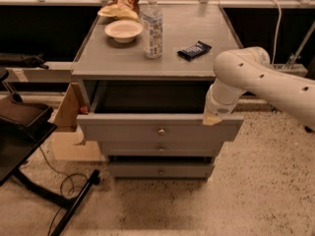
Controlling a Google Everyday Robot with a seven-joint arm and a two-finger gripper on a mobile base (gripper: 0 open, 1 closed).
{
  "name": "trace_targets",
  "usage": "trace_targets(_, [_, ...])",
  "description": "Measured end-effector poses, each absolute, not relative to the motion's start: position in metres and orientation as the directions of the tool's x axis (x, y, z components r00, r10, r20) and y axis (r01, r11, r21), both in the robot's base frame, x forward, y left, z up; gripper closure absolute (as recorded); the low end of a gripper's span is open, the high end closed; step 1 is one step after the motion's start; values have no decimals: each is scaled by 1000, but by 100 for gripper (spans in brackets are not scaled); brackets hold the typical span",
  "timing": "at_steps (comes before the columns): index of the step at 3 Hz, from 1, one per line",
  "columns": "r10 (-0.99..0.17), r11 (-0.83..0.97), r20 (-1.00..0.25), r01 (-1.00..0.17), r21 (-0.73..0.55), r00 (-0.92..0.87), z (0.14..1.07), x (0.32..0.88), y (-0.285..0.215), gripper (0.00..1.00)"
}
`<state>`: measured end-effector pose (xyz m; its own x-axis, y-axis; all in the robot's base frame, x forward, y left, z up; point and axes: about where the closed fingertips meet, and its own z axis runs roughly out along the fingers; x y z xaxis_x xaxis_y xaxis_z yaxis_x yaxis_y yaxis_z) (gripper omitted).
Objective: Open top drawer
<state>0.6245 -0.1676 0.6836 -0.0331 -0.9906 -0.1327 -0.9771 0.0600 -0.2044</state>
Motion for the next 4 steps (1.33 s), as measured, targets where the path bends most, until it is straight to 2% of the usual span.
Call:
trace_targets(1, [-991, 60, -133, -977, -204, -33, 684, 625, -168, 84])
trace_targets(2, [-991, 60, -133, -977, -204, -33, 684, 625, -168, 53])
trace_targets(4, [-992, 65, -122, -972, -224, -38, 687, 636, -166, 6])
